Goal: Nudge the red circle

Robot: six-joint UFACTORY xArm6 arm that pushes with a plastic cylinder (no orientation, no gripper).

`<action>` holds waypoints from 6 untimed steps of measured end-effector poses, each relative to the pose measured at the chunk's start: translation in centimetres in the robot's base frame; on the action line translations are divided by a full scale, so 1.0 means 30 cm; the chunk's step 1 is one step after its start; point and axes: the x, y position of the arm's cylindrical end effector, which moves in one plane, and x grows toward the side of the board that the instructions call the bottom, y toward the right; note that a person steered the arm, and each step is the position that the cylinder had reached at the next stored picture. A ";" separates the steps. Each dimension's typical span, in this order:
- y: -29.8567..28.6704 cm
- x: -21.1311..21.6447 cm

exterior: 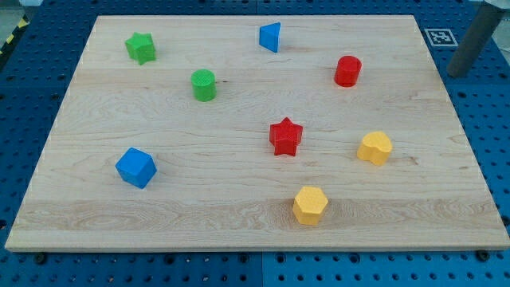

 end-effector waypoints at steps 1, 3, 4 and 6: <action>-0.001 0.056; -0.167 -0.045; -0.492 -0.083; -0.746 -0.091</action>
